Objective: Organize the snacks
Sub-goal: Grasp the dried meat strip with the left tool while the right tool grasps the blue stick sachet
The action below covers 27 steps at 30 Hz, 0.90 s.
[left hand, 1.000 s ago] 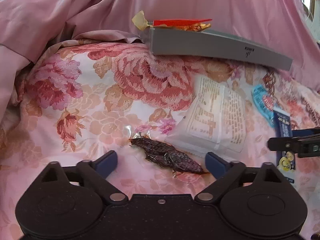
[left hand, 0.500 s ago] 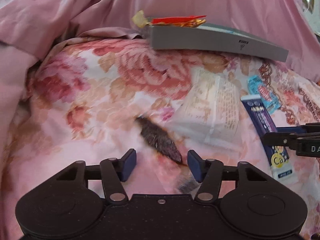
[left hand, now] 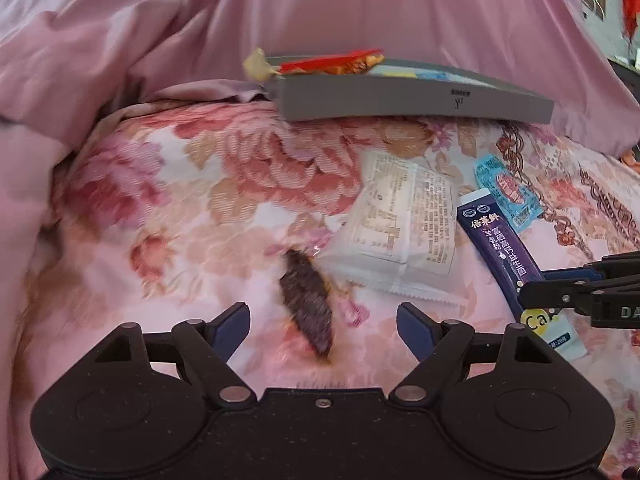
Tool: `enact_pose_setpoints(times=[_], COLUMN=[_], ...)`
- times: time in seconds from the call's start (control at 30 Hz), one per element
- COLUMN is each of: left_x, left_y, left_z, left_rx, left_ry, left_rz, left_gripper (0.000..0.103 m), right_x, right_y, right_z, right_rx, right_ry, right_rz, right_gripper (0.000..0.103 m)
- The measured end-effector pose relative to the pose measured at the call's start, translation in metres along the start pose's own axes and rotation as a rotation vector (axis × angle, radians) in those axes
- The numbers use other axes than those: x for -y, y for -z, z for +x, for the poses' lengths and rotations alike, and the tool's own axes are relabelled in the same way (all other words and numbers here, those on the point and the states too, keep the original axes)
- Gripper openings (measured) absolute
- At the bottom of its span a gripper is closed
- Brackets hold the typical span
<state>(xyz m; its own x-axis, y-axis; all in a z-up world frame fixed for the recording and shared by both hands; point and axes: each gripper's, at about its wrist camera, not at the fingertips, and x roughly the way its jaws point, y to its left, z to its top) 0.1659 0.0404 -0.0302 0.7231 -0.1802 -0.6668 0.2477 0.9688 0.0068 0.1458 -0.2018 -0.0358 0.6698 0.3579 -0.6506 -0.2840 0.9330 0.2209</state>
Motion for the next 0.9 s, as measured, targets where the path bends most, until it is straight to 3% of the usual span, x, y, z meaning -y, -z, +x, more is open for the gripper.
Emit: enact_pose_setpoints(times=[0.17, 0.27, 0.3, 0.5, 0.67, 0.9], left_x=[-0.003, -0.005, -0.006, 0.004, 0.019, 0.042], left_y=[-0.003, -0.005, -0.005, 0.004, 0.017, 0.032], left_z=[0.021, 0.017, 0.014, -0.004, -0.025, -0.037], left_rx=[-0.036, -0.041, -0.045, -0.078, -0.140, -0.144], left_ry=[-0.040, -0.045, -0.040, -0.024, 0.065, 0.071], left_rz=[0.026, 0.014, 0.005, -0.042, -0.132, -0.081], left_gripper=[0.073, 0.051, 0.049, 0.048, 0.048, 0.048], right_x=[0.000, -0.002, -0.002, -0.007, -0.009, -0.012], right_y=[-0.002, -0.004, -0.004, -0.003, -0.002, -0.008], right_z=[0.004, 0.007, 0.007, 0.000, -0.016, -0.025], right_rx=[-0.010, -0.013, -0.013, -0.003, 0.008, -0.003], right_ry=[-0.002, 0.004, 0.006, 0.015, 0.013, -0.039], right_rz=[0.010, 0.004, 0.004, 0.003, -0.004, 0.002], right_gripper=[0.033, 0.033, 0.033, 0.022, 0.017, 0.015])
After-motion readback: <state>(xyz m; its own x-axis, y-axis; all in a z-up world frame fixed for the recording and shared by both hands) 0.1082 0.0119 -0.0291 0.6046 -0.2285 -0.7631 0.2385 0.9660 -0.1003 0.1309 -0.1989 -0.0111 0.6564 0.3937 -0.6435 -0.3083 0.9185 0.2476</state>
